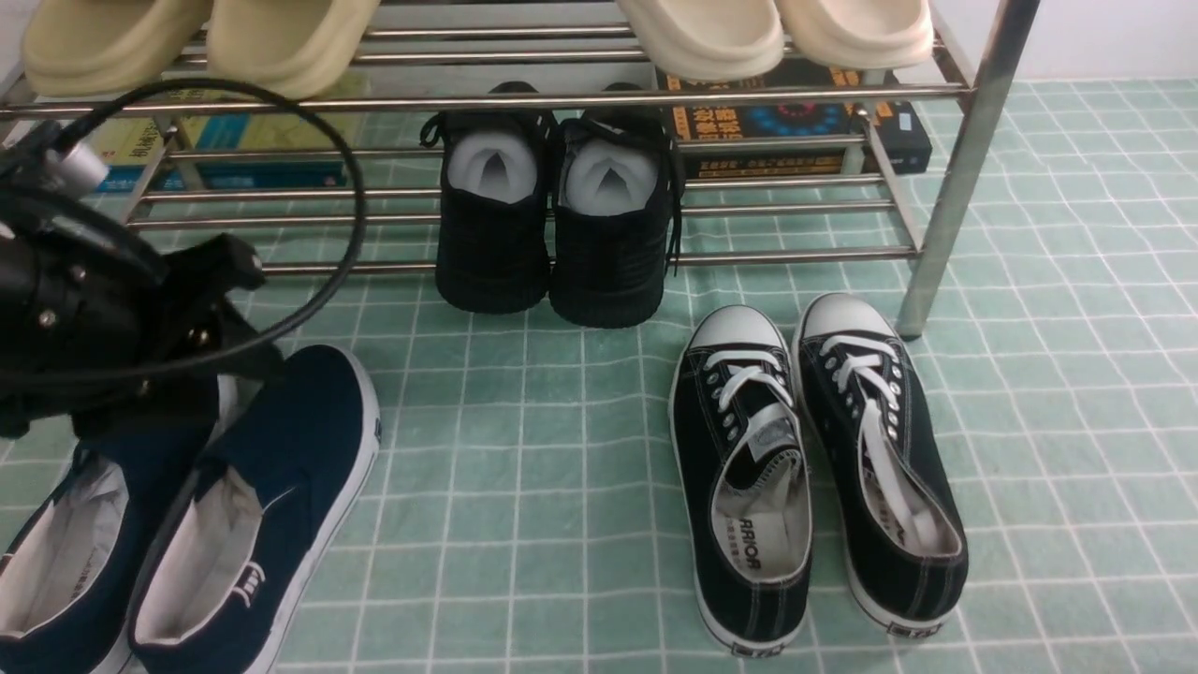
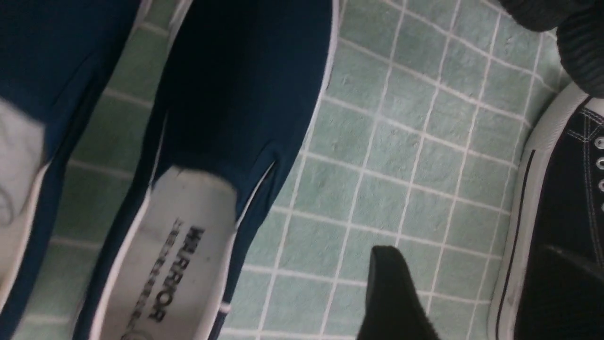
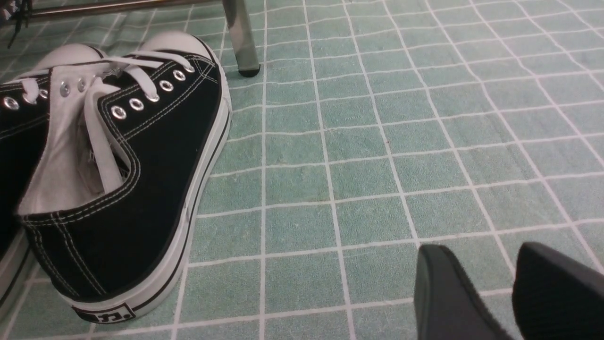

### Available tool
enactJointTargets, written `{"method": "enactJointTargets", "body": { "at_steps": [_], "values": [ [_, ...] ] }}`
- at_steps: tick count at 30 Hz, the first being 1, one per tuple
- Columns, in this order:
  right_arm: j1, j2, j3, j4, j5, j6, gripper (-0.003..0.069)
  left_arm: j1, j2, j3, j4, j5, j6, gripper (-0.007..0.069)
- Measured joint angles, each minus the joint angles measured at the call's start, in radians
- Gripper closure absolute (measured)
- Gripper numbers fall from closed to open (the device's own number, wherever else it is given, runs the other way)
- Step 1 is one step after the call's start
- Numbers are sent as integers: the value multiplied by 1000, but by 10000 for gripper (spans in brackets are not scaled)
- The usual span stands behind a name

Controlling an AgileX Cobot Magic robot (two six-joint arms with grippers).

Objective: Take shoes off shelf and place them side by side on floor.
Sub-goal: 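Grasp a shoe standing on the lower shelf of the shoe rack with the left gripper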

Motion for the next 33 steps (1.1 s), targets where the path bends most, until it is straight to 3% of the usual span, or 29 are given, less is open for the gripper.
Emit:
{"method": "enactJointTargets", "body": {
  "at_steps": [6,10,11,14,19,33],
  "values": [
    [0,0,0,0,0,0,419,-14,118,-136,-154,-19,89,172],
    [0,0,0,0,0,0,419,-92,163,-175,-152,-114,94,172],
    [0,0,0,0,0,0,419,-153,186,-188,-132,-167,94,170],
    [0,0,0,0,0,0,419,-236,237,-212,-67,-271,31,170],
    [0,0,0,0,0,0,419,-254,314,-221,25,-427,-140,169],
    [0,0,0,0,0,0,419,-253,463,-221,-34,-747,-171,169]
  ]
}}
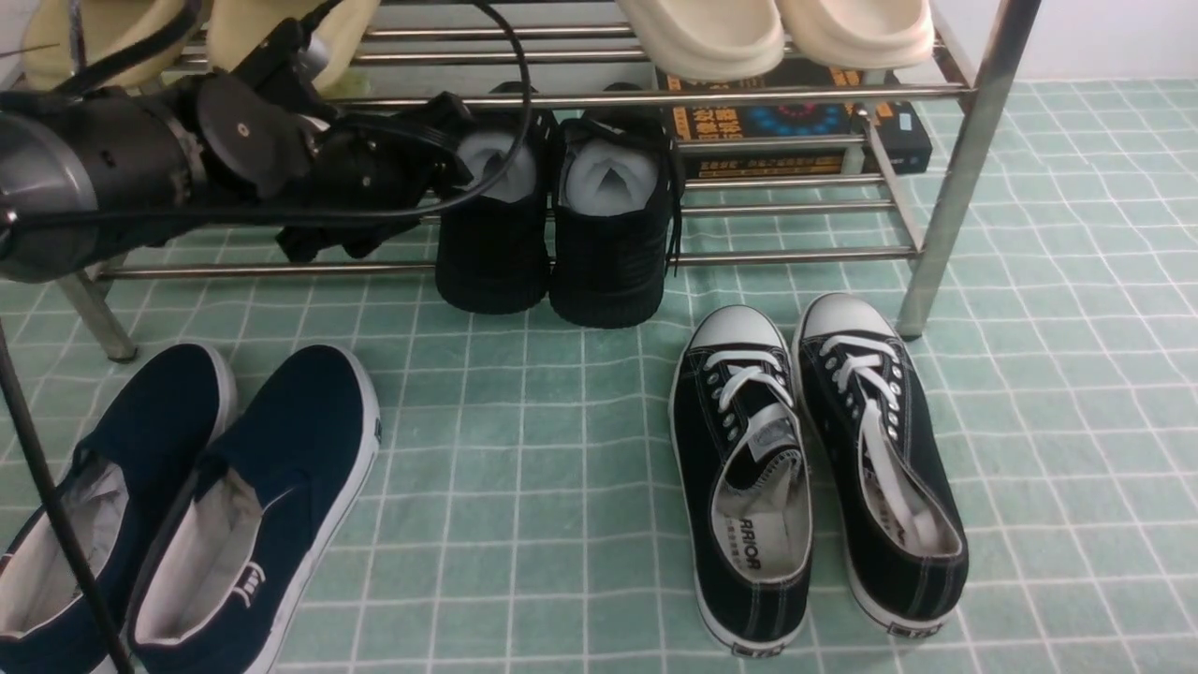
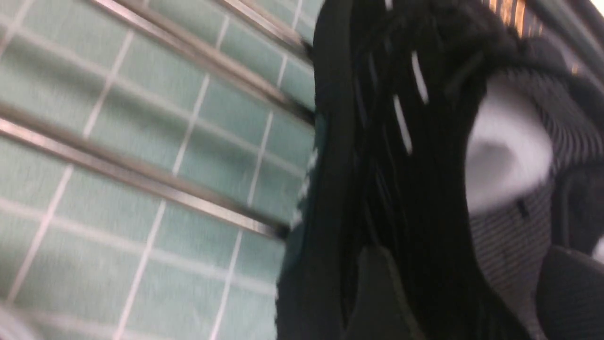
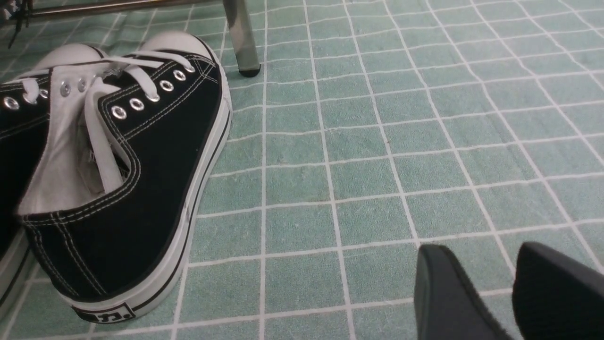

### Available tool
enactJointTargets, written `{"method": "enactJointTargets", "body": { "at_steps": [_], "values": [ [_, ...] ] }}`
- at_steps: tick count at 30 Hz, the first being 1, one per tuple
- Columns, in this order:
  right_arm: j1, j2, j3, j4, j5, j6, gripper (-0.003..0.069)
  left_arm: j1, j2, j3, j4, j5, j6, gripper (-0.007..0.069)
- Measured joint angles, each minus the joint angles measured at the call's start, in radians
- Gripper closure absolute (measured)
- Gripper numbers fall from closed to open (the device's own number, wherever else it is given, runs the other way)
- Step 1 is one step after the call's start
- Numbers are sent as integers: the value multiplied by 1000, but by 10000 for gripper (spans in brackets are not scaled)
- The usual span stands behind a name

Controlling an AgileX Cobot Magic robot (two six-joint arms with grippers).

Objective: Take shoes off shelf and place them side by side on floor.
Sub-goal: 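Grasp a shoe standing on the lower shelf of the shoe rack with the left gripper, then set the held shoe down on the floor in front of the rack with the left gripper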

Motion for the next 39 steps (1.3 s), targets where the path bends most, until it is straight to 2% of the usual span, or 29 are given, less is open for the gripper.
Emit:
{"method": "enactJointTargets", "body": {
  "at_steps": [9,13,17,20,22,29,39],
  "values": [
    [0,0,0,0,0,0,419,-1,65,-1,-16,-52,-2,169],
    [0,0,0,0,0,0,419,-10,82,-6,-48,-68,-3,216],
    [0,0,0,0,0,0,419,-13,102,-8,-122,-86,-4,370],
    [0,0,0,0,0,0,419,-13,105,-9,-139,-90,2,517],
    [0,0,0,0,0,0,419,-13,103,-9,-139,-89,13,581],
    [0,0,0,0,0,0,419,-10,29,-4,-84,33,67,594],
    [0,0,0,0,0,0,419,-10,-119,1,19,231,74,595]
  ]
}}
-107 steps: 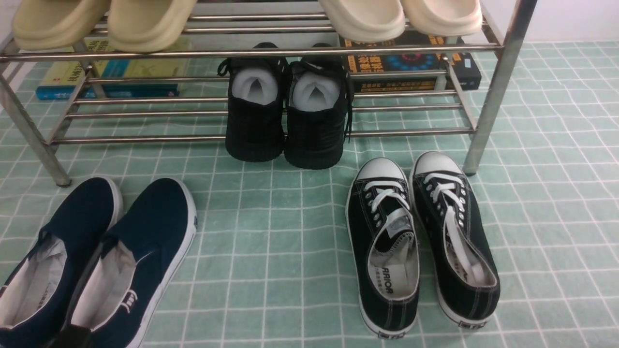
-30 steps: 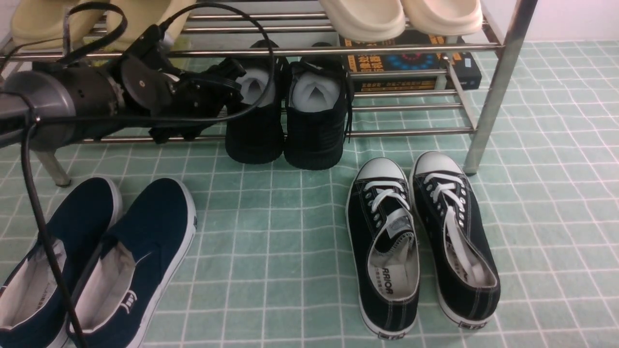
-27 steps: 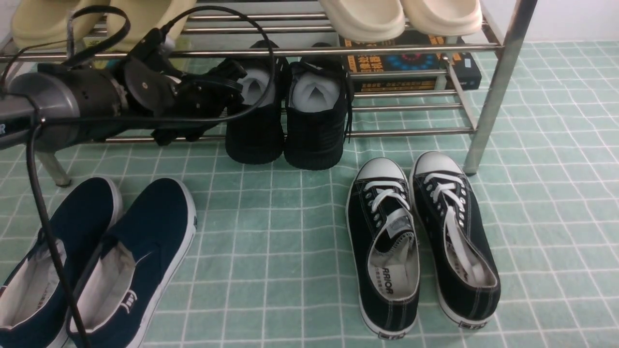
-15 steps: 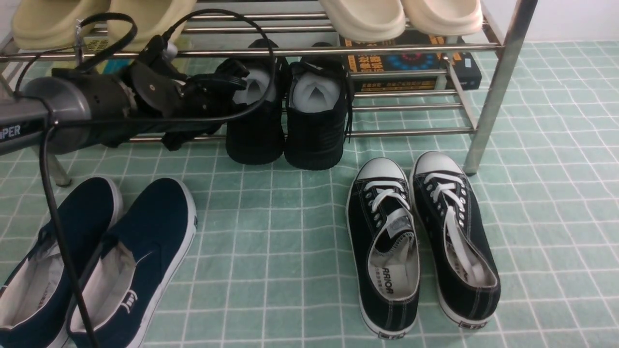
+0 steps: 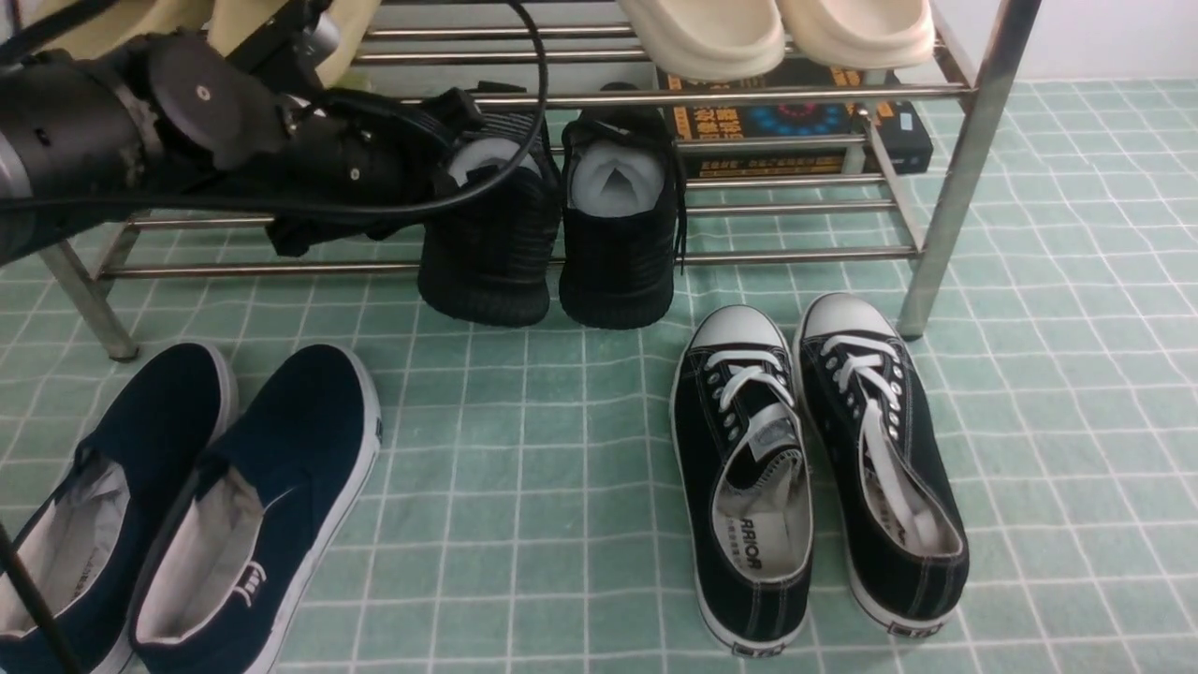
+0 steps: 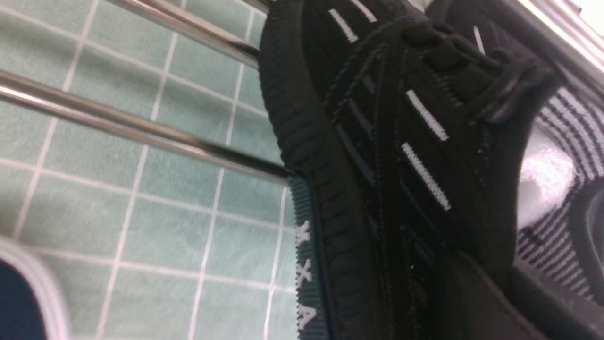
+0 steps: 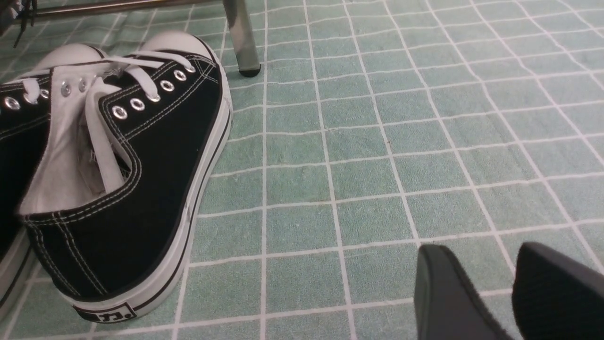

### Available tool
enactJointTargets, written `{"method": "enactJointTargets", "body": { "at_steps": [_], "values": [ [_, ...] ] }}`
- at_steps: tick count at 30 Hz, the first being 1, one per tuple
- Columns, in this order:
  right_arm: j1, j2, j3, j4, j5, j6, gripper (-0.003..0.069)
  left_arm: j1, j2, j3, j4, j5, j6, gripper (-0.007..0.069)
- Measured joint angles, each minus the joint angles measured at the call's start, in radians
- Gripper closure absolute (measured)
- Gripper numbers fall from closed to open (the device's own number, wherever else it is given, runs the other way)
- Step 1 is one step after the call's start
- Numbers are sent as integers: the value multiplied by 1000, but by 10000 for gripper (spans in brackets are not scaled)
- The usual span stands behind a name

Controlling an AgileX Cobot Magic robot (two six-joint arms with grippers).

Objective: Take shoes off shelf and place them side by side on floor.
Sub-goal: 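Set the held shoe down on the floor in front of the rack with the left gripper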

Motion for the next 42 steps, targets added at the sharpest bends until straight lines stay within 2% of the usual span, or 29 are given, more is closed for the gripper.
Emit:
{"method": "enactJointTargets", "body": {
  "at_steps": [5,6,11,18,21,25,29,31,36,42],
  "values": [
    [0,0,0,0,0,0,419,0,-62,1,139,102,-39,595],
    [0,0,0,0,0,0,419,0,-92,1,216,147,-75,595],
    [0,0,0,0,0,0,419,-3,-186,1,415,300,-210,595],
    [0,0,0,0,0,0,419,-3,-308,1,448,472,-228,594],
    [0,0,0,0,0,0,419,-3,-370,29,443,510,-221,594],
    [0,0,0,0,0,0,419,-3,-467,158,374,468,-218,594],
    [0,0,0,0,0,0,419,-3,-510,273,281,402,-180,594],
    [0,0,0,0,0,0,419,-3,-528,368,182,327,-126,592],
    [0,0,0,0,0,0,419,-3,-529,505,26,196,-35,592],
    [0,0,0,0,0,0,419,-3,-529,619,-40,85,-7,592]
  ]
}}
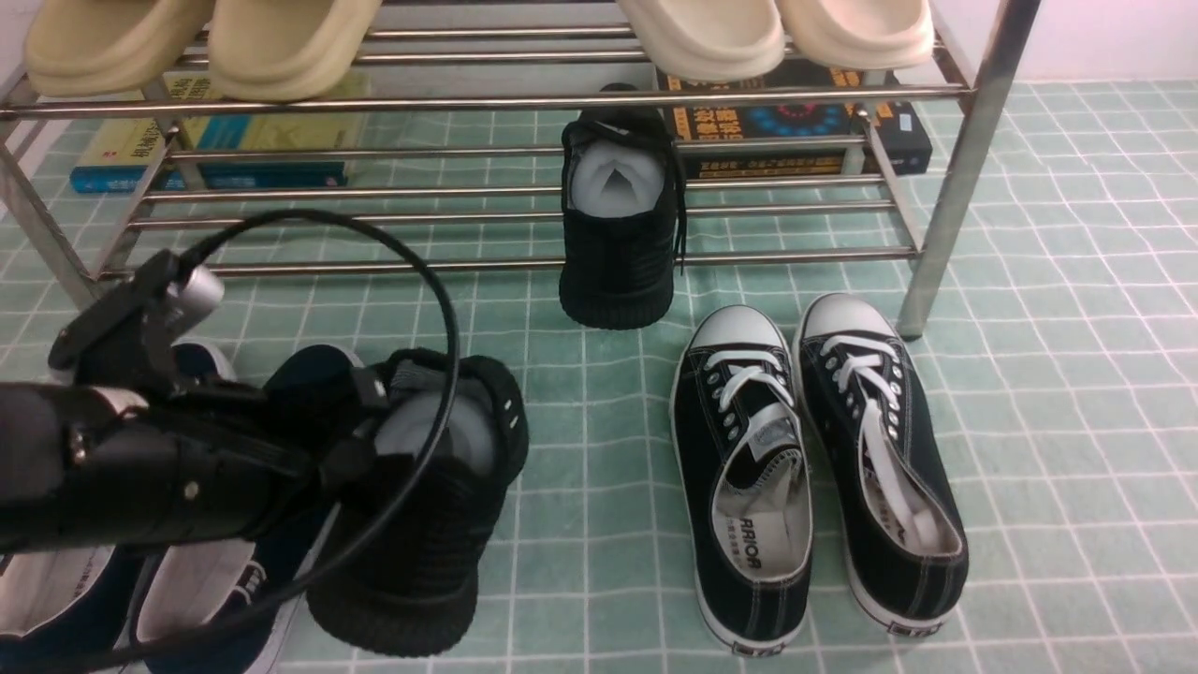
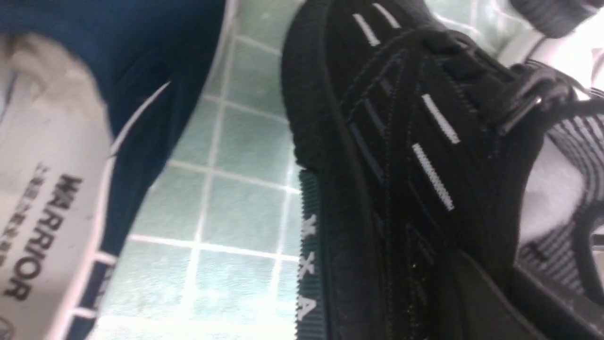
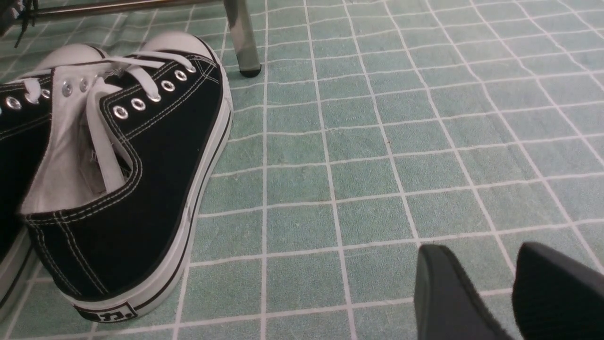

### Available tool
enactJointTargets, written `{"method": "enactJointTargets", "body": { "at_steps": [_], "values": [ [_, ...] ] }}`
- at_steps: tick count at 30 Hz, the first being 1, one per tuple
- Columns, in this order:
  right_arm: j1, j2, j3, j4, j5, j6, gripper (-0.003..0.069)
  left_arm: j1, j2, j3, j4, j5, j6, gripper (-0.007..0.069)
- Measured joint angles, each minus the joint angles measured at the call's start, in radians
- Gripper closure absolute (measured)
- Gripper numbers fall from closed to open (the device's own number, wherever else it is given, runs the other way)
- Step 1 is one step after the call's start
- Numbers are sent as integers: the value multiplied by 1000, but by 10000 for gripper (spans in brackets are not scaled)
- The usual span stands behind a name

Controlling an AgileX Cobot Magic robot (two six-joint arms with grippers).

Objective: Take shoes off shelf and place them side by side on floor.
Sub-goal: 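Set the held shoe down on the floor in front of the rack with the left gripper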

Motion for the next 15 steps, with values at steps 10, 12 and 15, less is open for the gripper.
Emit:
{"method": "enactJointTargets", "body": {
  "at_steps": [10,12,15],
  "values": [
    [0,0,0,0,0,0,419,0,0,51,-7,-15,3,587],
    [0,0,0,0,0,0,419,0,0,51,-7,-6,3,581],
    [0,0,0,0,0,0,419,0,0,51,-7,2,3,559]
  ]
}}
